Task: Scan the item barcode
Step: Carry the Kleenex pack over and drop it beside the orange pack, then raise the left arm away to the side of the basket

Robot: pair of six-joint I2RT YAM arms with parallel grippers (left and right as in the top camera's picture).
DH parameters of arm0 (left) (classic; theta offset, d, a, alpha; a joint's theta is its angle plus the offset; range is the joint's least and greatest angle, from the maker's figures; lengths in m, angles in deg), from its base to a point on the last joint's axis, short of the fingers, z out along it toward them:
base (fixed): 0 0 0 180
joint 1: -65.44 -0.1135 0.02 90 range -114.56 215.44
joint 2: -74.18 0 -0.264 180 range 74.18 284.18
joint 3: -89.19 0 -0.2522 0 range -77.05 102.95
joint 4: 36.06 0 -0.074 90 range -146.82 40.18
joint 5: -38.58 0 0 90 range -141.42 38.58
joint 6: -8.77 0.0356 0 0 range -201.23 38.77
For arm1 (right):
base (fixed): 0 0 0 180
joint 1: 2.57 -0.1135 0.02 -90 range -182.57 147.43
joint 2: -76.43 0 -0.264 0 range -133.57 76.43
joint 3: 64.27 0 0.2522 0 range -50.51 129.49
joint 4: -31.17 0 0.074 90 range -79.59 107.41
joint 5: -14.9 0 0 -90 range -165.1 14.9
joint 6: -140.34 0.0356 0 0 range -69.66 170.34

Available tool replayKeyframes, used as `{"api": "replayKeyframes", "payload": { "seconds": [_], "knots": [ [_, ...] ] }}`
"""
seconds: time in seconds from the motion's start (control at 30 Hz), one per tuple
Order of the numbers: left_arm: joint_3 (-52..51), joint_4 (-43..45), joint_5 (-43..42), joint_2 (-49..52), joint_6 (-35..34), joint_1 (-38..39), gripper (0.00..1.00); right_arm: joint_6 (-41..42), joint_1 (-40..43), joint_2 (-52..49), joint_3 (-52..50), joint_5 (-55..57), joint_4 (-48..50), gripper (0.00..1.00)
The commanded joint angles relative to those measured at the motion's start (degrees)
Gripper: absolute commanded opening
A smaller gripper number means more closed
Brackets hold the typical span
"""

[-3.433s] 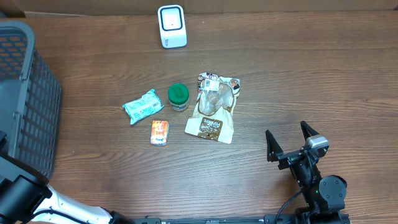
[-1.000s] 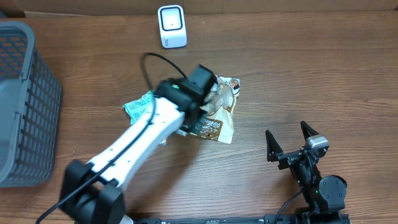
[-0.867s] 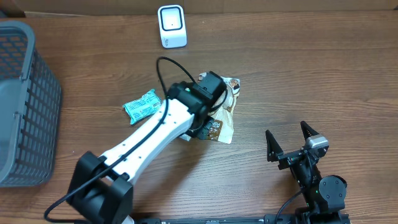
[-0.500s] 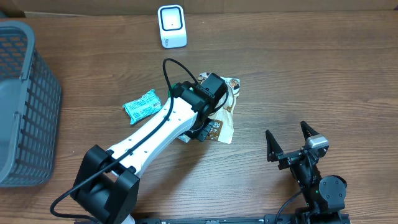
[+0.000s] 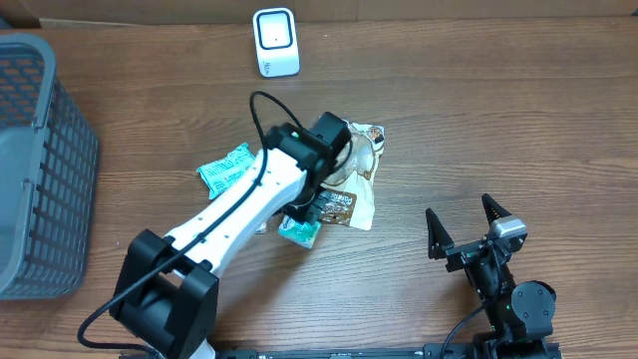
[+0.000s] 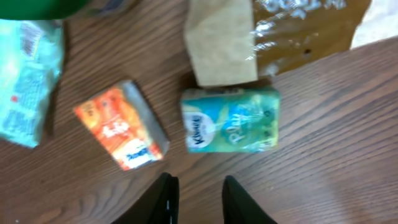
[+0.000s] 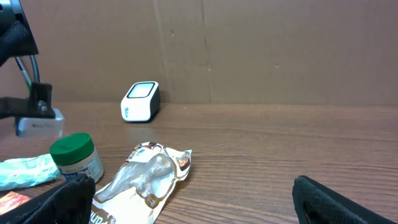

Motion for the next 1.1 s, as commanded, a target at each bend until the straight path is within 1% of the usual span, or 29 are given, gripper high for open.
{"api": "replayKeyframes", "payload": {
  "seconds": [0.0,0.1,0.2,0.23,0.27,0.33,0.37,0.47,0.53,0.7,0.83,0.97,1.0,1.03,1.07],
  "knots": [
    [6.14,-1.46,-0.39,-0.9,0.59,-1.95,0.27,0.44,0.28,0.57,-0.61,-0.28,0.22,1.0],
    [11.56,-3.3,-0.26,-2.1,0.59,-4.28,0.29,0.44,0.28,0.57,-0.61,-0.28,0.22,1.0],
    [17.03,-4.63,-0.24,-3.34,0.24,-8.09,0.34,0.44,0.28,0.57,-0.61,-0.28,0.22,1.0],
    [18.82,-5.14,-0.22,-3.76,-0.42,-9.99,0.37,0.44,0.28,0.57,-0.61,-0.28,0.22,1.0],
    [20.17,-5.6,-0.24,-4.15,-1.62,-11.85,0.44,0.44,0.28,0.57,-0.61,-0.28,0.22,1.0],
    [22.29,-6.21,-0.52,-5.09,-4.39,-16.48,0.53,0.44,0.28,0.57,-0.61,-0.28,0.22,1.0],
    [22.86,-6.27,-1.14,-5.57,-4.79,-18.84,0.55,0.44,0.28,0.57,-0.61,-0.28,0.22,1.0],
    [23.21,-6.14,-2.93,-6.93,-4.74,-27.28,0.57,0.44,0.28,0.57,-0.61,-0.28,0.22,1.0],
    [23.21,-6.51,-4.07,-7.13,-4.72,-32.17,0.57,0.44,0.28,0.57,-0.61,-0.28,0.22,1.0],
    [23.17,-7.15,-12.0,-7.1,-1.57,-43.21,0.58,0.44,0.28,0.57,-0.61,-0.28,0.22,1.0],
    [23.17,-6.95,-15.21,-7.1,0.98,-47.65,0.59,0.44,0.28,0.57,-0.61,-0.28,0.22,1.0],
    [23.15,-6.91,-14.95,-7.1,1.77,-48.83,0.63,0.44,0.28,0.57,-0.61,-0.28,0.22,1.0],
    [23.15,-6.86,-14.64,-7.1,1.73,-48.85,0.62,0.44,0.28,0.57,-0.61,-0.28,0.22,1.0],
    [23.17,-6.84,-14.34,-7.1,1.73,-48.83,0.65,0.44,0.28,0.57,-0.61,-0.28,0.22,1.0],
    [23.15,-6.73,-13.64,-7.1,1.73,-48.83,0.76,0.44,0.28,0.57,-0.61,-0.28,0.22,1.0]
  ]
}}
